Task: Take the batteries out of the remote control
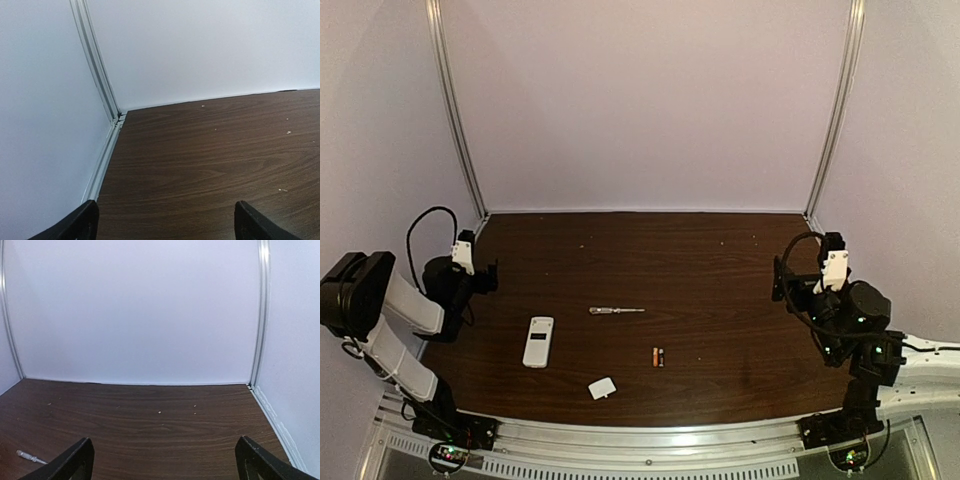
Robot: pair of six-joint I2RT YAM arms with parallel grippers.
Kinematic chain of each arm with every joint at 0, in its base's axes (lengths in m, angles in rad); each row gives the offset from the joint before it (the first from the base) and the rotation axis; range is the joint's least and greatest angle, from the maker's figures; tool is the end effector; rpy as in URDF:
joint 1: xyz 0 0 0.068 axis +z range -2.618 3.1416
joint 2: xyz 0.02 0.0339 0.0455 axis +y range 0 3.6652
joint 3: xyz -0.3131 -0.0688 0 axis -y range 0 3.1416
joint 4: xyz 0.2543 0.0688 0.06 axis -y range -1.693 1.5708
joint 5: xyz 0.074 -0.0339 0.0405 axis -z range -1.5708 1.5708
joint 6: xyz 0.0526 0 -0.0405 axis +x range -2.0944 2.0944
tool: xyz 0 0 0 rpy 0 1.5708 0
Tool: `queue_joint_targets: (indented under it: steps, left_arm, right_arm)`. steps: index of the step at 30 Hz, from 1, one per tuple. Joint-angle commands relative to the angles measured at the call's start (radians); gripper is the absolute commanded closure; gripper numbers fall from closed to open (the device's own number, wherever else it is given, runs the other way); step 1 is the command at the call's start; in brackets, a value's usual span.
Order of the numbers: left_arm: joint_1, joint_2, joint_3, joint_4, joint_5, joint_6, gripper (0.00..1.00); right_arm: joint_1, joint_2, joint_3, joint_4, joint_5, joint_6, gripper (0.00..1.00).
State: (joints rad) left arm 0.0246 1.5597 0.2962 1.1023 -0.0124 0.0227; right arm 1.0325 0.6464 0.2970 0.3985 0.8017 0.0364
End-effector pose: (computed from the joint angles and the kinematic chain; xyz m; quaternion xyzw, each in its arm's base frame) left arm 0.2755 0.0074 0.1820 -0.0047 0.7617 0.0200 0.6476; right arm 0.1042 0.1008 0.2768 -0.0550 0.6928 0.1081 0.7109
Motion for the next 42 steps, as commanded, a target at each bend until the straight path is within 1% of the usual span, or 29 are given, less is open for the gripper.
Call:
queue_joint_targets:
  steps: [1,5,7,10,14,18,22,28,30,33,36,37,39,42]
  left_arm:
    - [0.003,0.008,-0.012,0.090,0.063,-0.013,0.03]
    - [0.003,0.008,-0.012,0.091,0.059,-0.013,0.03]
    - [0.003,0.008,-0.013,0.093,0.060,-0.015,0.03]
    - [0.003,0.008,-0.012,0.093,0.061,-0.014,0.03]
    - [0.003,0.008,-0.013,0.093,0.062,-0.016,0.02]
    - [0.002,0.008,-0.012,0.092,0.062,-0.016,0.03]
    - [0.003,0.008,-0.012,0.092,0.061,-0.016,0.03]
    - [0.003,0.007,-0.012,0.093,0.062,-0.015,0.03]
    - [0.002,0.007,-0.013,0.093,0.062,-0.016,0.03]
    - [0.002,0.008,-0.012,0.093,0.061,-0.016,0.03]
    - [0.003,0.008,-0.012,0.093,0.062,-0.016,0.03]
    - [0.002,0.008,-0.012,0.092,0.061,-0.016,0.02]
    - [0.002,0.007,-0.012,0.093,0.061,-0.016,0.03]
    - [0.003,0.008,-0.012,0.093,0.061,-0.015,0.03]
  right_arm:
    - [-0.152,-0.005,-0.059,0.138,-0.032,-0.149,0.00]
    - [-0.311,0.097,-0.045,0.159,-0.153,-0.226,0.00]
    - [-0.372,0.161,-0.054,0.204,-0.182,-0.267,0.00]
    - [-0.484,0.249,-0.101,0.333,-0.239,-0.284,0.00]
    - [-0.614,0.377,-0.143,0.518,-0.317,-0.257,0.00]
    - [-0.717,0.526,-0.159,0.690,-0.381,-0.206,0.00]
    - [-0.765,0.664,-0.169,0.849,-0.420,-0.153,0.00]
    - [-0.809,0.857,-0.170,1.043,-0.467,-0.148,0.00]
    - [-0.827,0.890,-0.178,1.114,-0.487,-0.140,0.00]
    - [-0.851,0.877,-0.162,1.045,-0.539,-0.119,0.00]
    - [-0.871,0.910,-0.140,1.025,-0.592,-0.111,0.00]
    - [-0.877,0.924,-0.127,1.026,-0.600,-0.113,0.00]
    - [-0.886,0.899,-0.102,0.935,-0.612,-0.100,0.00]
    - [-0.898,0.909,-0.072,0.897,-0.613,-0.087,0.00]
